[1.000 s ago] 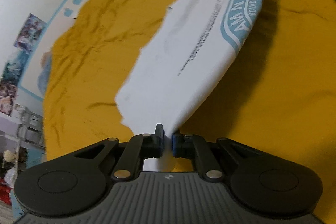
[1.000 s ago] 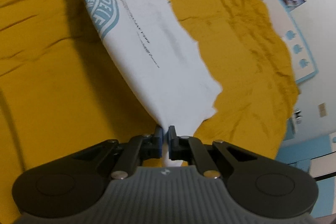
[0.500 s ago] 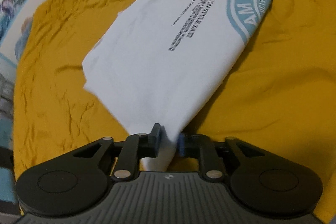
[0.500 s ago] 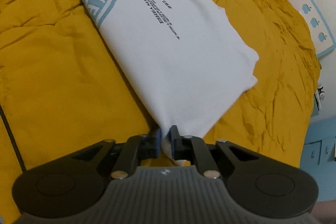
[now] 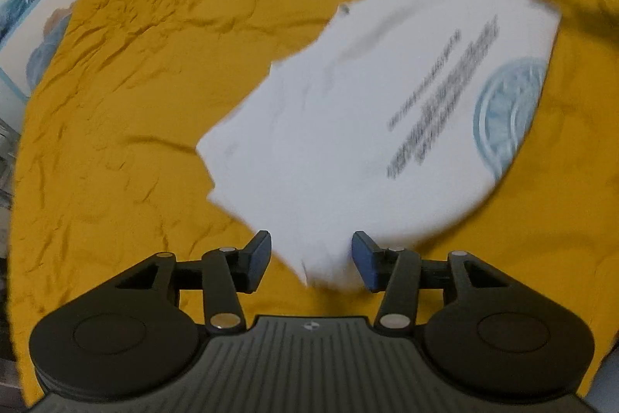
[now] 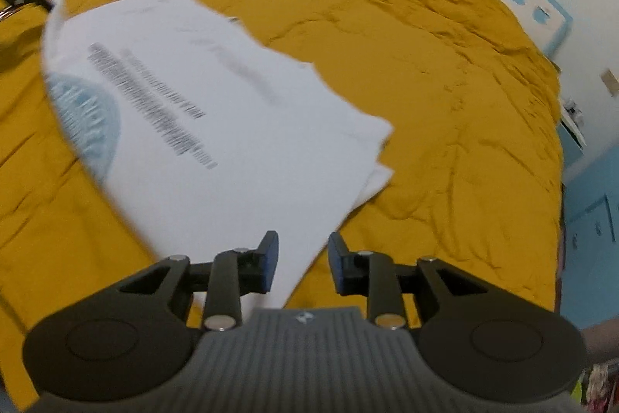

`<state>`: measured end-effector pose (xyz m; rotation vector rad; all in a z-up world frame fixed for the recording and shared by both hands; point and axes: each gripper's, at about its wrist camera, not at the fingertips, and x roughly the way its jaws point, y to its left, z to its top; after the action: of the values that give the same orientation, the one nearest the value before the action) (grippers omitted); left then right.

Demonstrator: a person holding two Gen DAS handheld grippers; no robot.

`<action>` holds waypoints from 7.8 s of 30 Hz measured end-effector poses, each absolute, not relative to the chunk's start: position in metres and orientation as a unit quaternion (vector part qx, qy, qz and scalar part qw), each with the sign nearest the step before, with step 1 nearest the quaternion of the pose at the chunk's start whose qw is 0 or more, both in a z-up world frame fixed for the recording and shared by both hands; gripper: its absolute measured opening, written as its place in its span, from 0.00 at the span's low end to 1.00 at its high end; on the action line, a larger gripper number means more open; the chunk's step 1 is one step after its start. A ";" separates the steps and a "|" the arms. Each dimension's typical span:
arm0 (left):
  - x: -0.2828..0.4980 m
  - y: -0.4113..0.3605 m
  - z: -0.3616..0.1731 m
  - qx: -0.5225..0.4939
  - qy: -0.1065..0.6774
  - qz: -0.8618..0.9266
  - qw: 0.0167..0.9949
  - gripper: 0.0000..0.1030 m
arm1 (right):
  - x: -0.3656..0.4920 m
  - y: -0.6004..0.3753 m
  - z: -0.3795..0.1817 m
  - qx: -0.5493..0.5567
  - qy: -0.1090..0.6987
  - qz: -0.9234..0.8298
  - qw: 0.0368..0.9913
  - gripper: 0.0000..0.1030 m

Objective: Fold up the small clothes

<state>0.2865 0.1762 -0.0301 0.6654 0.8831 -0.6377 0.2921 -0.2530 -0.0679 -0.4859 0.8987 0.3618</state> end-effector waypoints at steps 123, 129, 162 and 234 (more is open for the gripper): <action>0.299 0.002 -0.094 0.103 0.439 -0.304 0.839 0.11 | 0.420 -0.251 -0.013 0.313 0.409 0.094 0.852 0.05; 0.285 -0.005 -0.118 0.119 0.459 -0.297 0.829 0.11 | 0.422 -0.240 -0.004 0.321 0.419 0.095 0.844 0.05; 0.361 0.233 -0.099 -0.038 0.415 -0.110 0.903 0.11 | 0.505 0.099 -0.081 0.269 0.538 0.124 0.789 0.05; 0.262 0.270 -0.104 -0.253 0.435 -0.080 0.861 0.13 | 0.235 -0.025 -0.133 -0.094 0.432 0.154 0.884 0.17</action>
<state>0.2617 0.2699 -0.1039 -0.5313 0.9121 -0.1687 0.2348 -0.0251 -0.1327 -0.1958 0.8995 0.3213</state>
